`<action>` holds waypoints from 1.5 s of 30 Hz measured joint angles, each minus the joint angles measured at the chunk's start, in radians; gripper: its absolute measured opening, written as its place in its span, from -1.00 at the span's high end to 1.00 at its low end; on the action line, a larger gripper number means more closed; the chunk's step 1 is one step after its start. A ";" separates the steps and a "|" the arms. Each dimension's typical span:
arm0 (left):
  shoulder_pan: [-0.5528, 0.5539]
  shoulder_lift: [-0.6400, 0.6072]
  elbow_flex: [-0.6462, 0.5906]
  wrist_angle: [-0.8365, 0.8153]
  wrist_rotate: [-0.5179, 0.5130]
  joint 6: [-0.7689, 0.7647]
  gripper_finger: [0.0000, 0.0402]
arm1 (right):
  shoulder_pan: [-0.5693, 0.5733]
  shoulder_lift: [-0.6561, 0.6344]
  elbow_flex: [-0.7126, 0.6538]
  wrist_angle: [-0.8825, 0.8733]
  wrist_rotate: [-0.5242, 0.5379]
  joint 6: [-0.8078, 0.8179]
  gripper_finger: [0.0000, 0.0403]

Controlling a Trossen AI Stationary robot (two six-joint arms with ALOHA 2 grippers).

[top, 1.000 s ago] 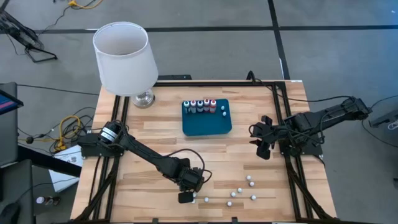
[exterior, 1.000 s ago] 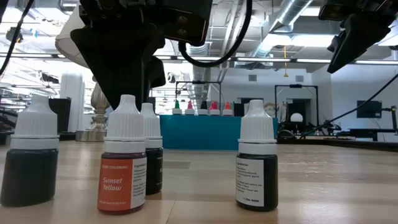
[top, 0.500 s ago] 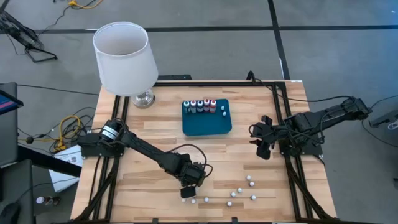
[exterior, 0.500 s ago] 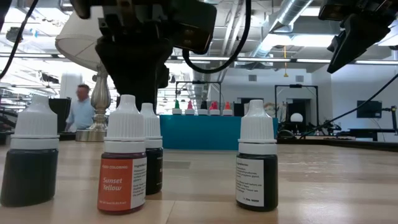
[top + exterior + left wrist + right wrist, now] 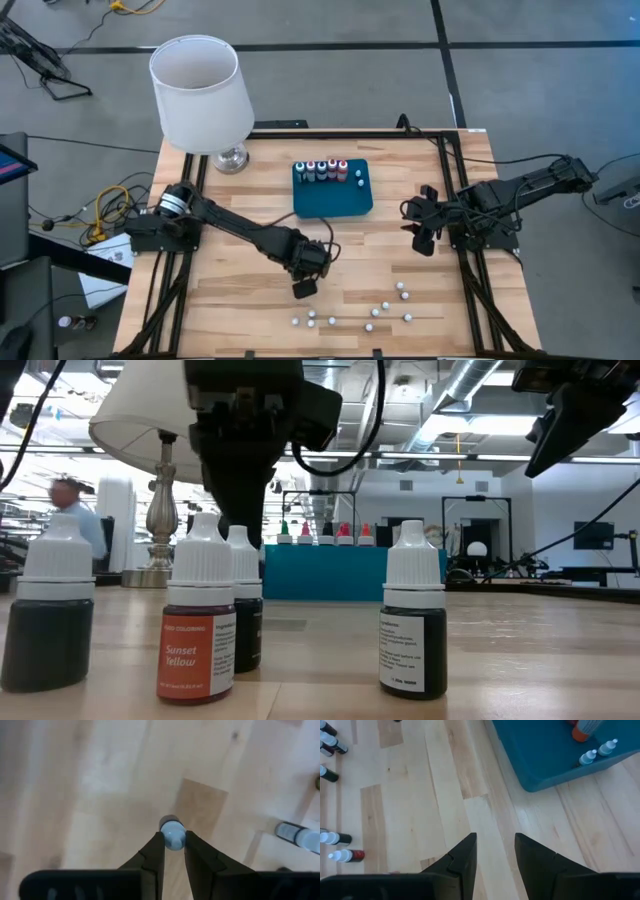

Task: Pick & Place food coloring
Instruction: Put the small black food coloring bottle into the bin

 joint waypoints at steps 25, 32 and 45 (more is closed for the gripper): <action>0.410 -0.232 0.000 -0.019 -0.116 -0.039 0.75 | -0.021 0.000 0.000 0.037 0.073 0.127 0.39; 0.456 -0.231 0.000 0.062 -0.165 -0.188 0.75 | -0.068 0.000 0.000 0.037 0.096 0.137 0.39; 0.450 -0.114 0.000 0.127 -0.168 -0.319 0.75 | -0.131 0.000 0.000 0.019 0.096 0.057 0.39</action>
